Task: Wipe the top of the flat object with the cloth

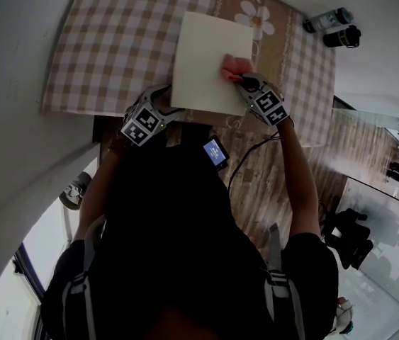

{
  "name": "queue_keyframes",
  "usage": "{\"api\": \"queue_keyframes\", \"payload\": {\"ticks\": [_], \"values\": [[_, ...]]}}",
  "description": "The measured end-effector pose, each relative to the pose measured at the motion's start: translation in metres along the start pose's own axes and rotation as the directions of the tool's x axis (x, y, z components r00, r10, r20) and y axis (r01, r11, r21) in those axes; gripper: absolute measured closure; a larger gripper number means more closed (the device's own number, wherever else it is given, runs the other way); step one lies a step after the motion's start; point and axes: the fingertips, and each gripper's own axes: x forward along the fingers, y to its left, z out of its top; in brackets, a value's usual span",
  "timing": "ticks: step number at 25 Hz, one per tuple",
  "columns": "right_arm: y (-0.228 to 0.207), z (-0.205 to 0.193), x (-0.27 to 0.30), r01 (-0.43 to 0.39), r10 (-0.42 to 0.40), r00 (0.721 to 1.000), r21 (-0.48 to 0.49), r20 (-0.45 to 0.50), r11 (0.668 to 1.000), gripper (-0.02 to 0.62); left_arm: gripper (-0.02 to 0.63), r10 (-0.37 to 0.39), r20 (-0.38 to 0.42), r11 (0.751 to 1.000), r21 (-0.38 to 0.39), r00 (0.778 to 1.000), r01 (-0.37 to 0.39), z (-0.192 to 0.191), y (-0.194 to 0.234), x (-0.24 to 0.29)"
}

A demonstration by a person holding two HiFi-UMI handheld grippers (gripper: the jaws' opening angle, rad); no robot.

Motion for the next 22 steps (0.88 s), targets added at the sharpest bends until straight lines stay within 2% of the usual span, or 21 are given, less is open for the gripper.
{"api": "queue_keyframes", "payload": {"ticks": [18,22], "values": [[0.052,-0.008,-0.026,0.014,-0.015,0.998,0.014,0.057,1.000,0.578,0.259,0.007,0.012,1.000,0.009,1.000,-0.007,0.003,0.001,0.000],[0.076,-0.012,-0.035,0.016,-0.016,0.997,-0.001,0.073,1.000,0.578,0.259,0.009,0.007,1.000,0.011,1.000,-0.009,-0.001,-0.006,-0.006]]}}
